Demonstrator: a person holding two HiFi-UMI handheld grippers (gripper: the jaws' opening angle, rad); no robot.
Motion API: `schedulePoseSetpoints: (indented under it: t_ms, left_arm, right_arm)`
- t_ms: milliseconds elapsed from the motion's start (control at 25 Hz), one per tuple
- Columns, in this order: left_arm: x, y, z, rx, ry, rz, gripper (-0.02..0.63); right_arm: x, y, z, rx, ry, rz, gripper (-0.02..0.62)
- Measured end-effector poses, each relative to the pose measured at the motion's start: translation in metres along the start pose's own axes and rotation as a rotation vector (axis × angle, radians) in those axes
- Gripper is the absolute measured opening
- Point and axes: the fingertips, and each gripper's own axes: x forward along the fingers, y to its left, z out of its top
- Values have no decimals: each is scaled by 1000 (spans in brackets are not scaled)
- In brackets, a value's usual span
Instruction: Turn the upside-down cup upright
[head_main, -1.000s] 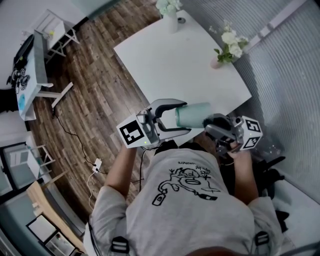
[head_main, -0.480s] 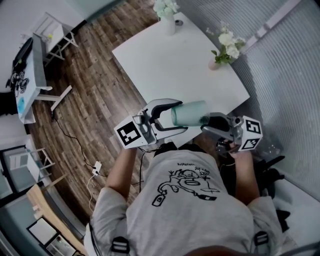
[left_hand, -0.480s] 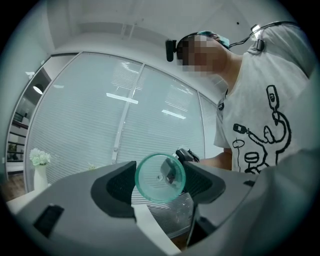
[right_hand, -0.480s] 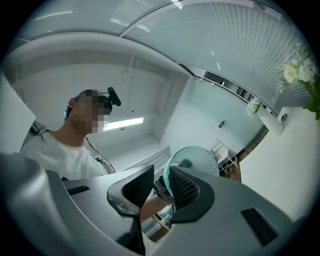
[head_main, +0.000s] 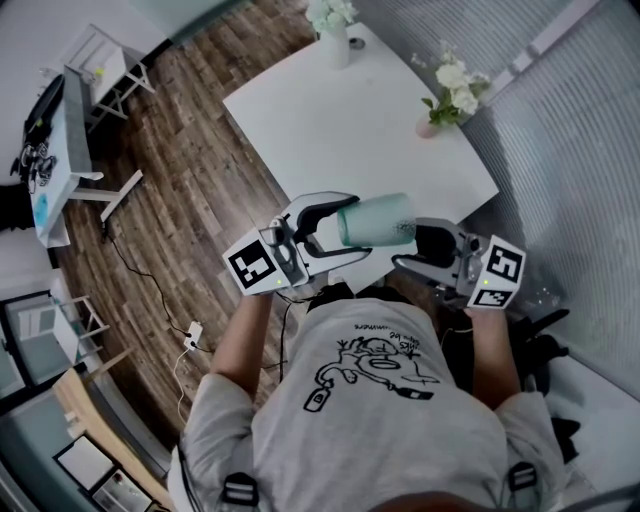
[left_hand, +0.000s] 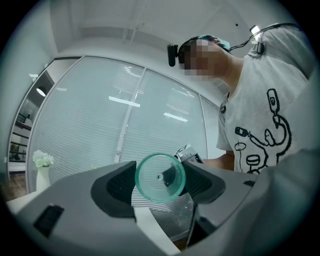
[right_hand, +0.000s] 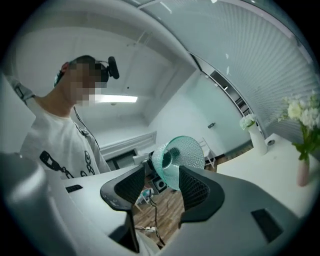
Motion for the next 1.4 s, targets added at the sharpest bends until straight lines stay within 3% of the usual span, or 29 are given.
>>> schedulePoseSetpoints:
  t_ms: [360,760,1080,1400]
  left_arm:
    - [-5,3,0,3,-5,26,293]
    - [-2,3,-6,-3,1,32,293]
    - [1,4,-11,-4,10,36,293]
    - [0,6,-11,-8,-8,54,293]
  right_arm:
    - [1,-12,3,-345,157,-273,238]
    - [-3,-18,5,-740,389,-476,270]
    - [0,-17,8,-984,524,-596,292]
    - [8,-18,0,-1153,644,-655,313]
